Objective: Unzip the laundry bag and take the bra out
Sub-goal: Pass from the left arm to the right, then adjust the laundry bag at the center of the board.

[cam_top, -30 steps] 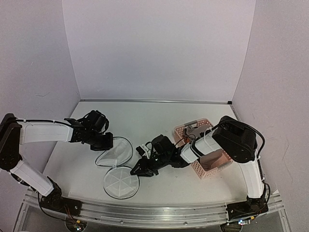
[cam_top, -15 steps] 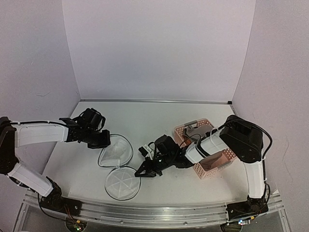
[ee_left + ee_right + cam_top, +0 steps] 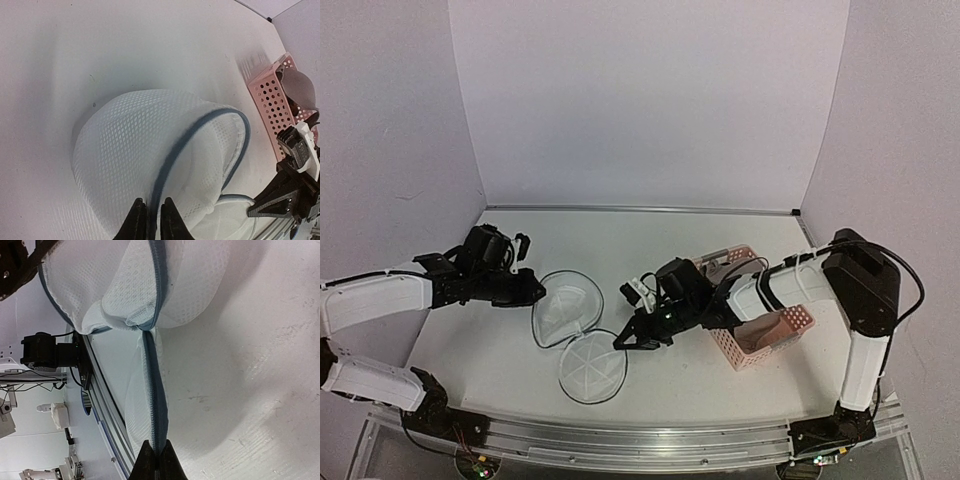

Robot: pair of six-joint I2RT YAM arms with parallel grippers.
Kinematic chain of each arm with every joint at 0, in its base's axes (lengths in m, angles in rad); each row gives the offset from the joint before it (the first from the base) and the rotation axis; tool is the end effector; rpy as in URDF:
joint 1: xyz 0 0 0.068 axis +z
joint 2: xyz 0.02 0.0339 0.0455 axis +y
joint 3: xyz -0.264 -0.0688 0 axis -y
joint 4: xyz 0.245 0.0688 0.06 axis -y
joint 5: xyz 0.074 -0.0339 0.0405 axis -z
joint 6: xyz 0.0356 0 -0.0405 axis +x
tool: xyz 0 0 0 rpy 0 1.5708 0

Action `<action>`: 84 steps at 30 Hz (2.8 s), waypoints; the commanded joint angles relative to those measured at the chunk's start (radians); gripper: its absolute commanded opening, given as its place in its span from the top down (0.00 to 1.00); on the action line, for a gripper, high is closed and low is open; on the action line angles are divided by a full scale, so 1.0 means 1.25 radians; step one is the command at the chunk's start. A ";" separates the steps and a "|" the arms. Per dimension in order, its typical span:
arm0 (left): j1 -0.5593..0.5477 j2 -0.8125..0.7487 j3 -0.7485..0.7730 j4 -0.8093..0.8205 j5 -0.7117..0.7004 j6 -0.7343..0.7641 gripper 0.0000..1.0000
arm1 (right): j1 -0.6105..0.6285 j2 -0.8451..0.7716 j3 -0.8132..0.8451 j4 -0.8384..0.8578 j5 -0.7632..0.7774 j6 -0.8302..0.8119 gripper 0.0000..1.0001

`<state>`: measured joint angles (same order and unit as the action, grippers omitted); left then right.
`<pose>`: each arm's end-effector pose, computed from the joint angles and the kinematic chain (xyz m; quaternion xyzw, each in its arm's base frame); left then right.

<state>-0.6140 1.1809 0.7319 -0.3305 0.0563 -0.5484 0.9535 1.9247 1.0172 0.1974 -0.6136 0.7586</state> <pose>0.1985 -0.1424 0.2284 0.0411 0.9215 -0.2332 0.3077 0.2078 0.3281 0.1378 -0.2097 0.8500 0.4803 0.0534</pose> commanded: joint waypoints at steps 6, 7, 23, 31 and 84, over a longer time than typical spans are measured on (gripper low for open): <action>-0.002 -0.086 -0.039 0.039 0.038 -0.005 0.75 | -0.032 -0.109 0.139 -0.350 0.058 -0.266 1.00; -0.002 -0.095 -0.040 0.039 0.040 -0.005 0.71 | -0.033 -0.113 0.156 -0.390 0.068 -0.296 1.00; -0.002 -0.164 0.056 0.025 0.011 0.079 0.46 | -0.002 -0.146 0.457 -0.877 0.410 -0.640 1.00; -0.002 -0.095 0.108 0.024 -0.003 0.093 0.46 | 0.106 -0.141 0.514 -0.931 0.705 -0.892 1.00; -0.012 -0.081 0.031 0.172 0.178 0.044 0.43 | 0.301 -0.167 0.219 0.011 1.166 -1.769 1.00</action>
<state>-0.6239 1.1282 0.7853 -0.1745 0.3199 -0.4751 1.3399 1.7428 1.3937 -0.1158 0.8619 -1.3819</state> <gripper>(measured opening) 0.570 0.018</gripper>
